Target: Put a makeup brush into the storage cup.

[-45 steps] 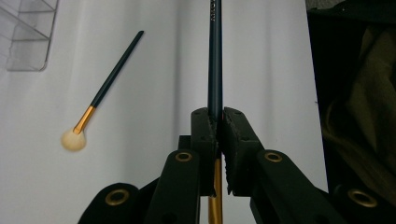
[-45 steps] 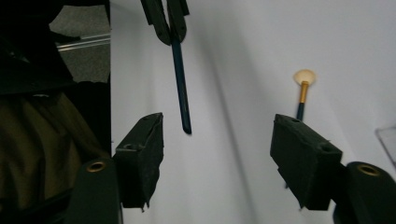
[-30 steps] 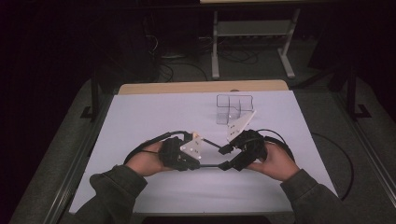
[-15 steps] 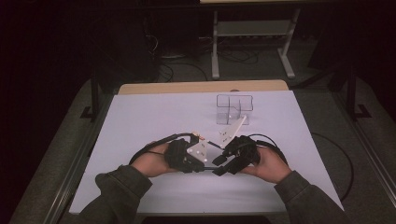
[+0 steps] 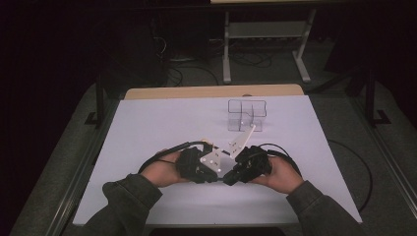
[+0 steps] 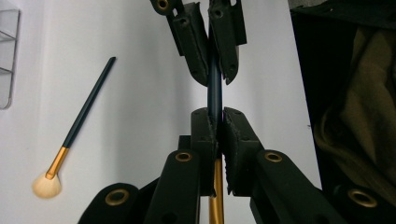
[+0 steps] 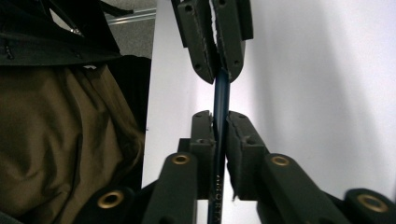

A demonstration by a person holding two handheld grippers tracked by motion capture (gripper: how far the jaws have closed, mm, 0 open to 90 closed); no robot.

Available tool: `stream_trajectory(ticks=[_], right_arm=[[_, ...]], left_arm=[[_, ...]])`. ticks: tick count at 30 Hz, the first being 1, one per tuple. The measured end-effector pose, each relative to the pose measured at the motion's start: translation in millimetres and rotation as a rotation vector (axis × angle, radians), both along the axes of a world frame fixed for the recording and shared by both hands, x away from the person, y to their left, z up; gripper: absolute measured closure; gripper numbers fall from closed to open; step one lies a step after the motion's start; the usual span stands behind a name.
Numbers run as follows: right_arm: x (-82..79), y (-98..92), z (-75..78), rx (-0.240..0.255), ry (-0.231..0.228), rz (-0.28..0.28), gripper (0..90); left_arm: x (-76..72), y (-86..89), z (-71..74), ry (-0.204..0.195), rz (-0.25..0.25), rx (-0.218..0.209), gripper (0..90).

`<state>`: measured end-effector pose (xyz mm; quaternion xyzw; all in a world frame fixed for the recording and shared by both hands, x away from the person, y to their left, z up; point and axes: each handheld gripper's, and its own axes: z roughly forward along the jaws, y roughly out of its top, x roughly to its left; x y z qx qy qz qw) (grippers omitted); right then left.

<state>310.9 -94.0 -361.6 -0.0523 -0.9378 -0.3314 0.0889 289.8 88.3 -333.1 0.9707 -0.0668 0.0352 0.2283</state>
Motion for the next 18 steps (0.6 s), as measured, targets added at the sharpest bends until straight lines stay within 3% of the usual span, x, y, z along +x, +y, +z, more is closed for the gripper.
stream_trajectory(ticks=[12, 17, 18], right_arm=[[-1.7, -2.1, -5.0, -0.003, -0.011, -0.011, 83.5], [-3.2, -4.2, -6.8, 0.002, -0.029, -0.015, 83.5], [-5.2, -6.6, -6.0, 0.005, -0.022, -0.031, 83.5]], left_arm=[[0.4, -1.6, -1.8, 0.018, -0.016, 0.013, 81.4], [-0.6, 1.9, -1.4, 0.016, 0.009, -0.011, 67.8], [-0.4, 6.1, -0.4, 0.019, 0.019, -0.031, 67.0]])
